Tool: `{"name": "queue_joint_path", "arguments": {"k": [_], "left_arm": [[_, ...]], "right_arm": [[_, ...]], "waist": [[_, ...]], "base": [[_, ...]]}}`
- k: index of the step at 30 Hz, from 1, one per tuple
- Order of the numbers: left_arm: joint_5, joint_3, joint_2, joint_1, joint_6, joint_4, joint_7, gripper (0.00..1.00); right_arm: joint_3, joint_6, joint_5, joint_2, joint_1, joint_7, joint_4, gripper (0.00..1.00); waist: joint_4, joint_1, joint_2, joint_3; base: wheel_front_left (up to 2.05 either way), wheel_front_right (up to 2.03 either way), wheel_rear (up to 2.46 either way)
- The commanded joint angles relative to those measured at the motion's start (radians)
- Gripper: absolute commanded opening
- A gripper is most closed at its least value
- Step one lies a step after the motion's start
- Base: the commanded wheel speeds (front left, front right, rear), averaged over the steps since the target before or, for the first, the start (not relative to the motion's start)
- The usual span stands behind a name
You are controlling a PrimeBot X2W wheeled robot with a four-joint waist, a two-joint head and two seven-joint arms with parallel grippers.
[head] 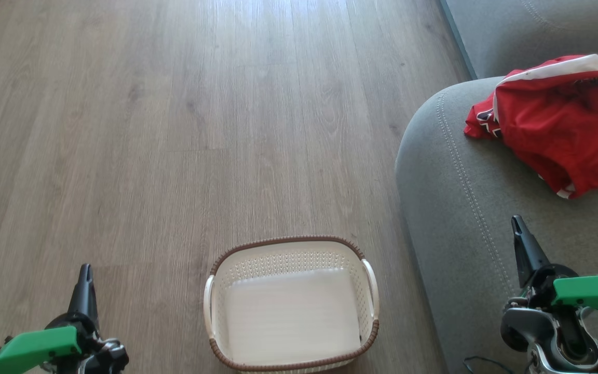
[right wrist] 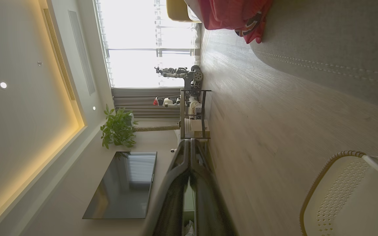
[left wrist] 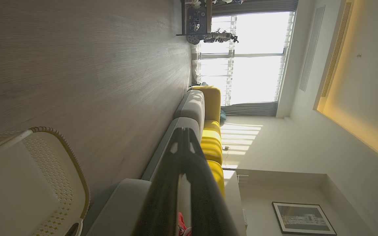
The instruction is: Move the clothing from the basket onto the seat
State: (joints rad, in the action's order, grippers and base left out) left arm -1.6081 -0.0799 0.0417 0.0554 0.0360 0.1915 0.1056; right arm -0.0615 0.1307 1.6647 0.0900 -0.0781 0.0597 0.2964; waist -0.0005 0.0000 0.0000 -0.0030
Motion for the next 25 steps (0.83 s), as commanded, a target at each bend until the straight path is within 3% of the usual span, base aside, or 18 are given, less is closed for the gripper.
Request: {"name": "queue_joint_path", "arguments": {"k": [1, 25], "left_arm": [[-0.002, -0.034, 0.010, 0.047, 0.008, -0.038, 0.005, 0.00], [-0.001, -0.034, 0.010, 0.047, 0.008, -0.038, 0.005, 0.00]], "right_arm": [[0.023, 0.000, 0.011, 0.019, -0.049, -0.006, -0.039, 0.00], [0.049, 0.000, 0.034, 0.040, -0.047, -0.027, -0.042, 0.00]], "waist": [[0.000, 0.0000, 0.0000, 0.000], [0.000, 0.0000, 0.0000, 0.000]], "base": [[0.00, 0.00, 0.00], [0.00, 0.00, 0.00]]}}
